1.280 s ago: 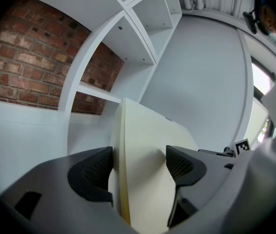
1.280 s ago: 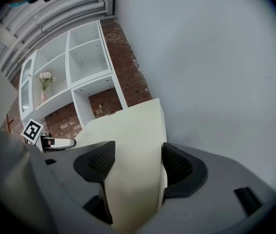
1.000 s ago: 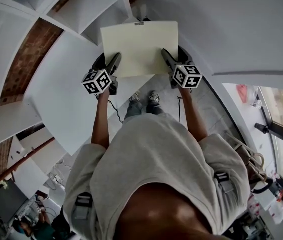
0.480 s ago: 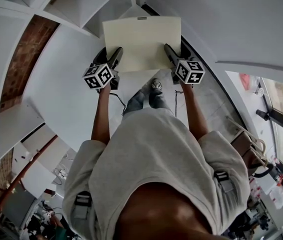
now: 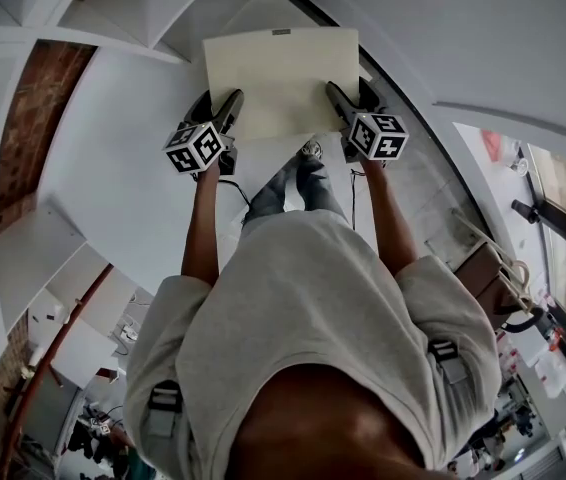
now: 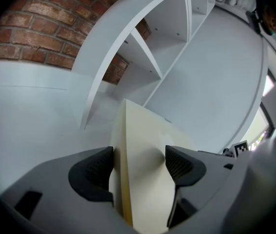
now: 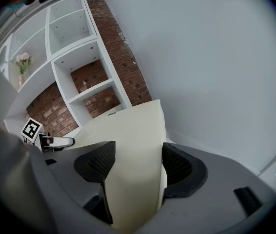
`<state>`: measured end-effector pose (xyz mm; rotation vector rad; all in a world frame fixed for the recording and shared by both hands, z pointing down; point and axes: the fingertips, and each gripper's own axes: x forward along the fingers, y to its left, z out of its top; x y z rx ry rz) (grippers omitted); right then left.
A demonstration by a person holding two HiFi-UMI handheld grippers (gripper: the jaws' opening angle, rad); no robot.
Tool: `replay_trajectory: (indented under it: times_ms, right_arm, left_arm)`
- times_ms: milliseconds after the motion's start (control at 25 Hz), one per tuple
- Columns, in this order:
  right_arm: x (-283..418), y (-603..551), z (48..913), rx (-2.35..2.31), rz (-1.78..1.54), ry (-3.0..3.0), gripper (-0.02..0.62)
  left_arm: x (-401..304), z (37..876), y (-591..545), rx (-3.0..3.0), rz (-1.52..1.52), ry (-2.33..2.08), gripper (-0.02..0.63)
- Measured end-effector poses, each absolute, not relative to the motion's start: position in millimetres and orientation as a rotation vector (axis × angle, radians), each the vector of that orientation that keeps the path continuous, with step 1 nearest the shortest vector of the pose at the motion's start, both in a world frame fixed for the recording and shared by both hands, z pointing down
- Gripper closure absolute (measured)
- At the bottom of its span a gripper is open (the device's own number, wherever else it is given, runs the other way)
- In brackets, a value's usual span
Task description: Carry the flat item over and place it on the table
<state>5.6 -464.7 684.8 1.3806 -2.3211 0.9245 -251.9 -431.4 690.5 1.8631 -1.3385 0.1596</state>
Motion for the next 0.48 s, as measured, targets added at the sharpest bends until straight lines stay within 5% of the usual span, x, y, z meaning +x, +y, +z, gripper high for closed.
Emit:
replay_trajectory:
  times_ms: [480]
  right_arm:
    - [3,-458,730,1.354,1.044,-2.229,0.275]
  left_arm:
    - [-256,730,-423,1.781,0.203,-1.313,0.273]
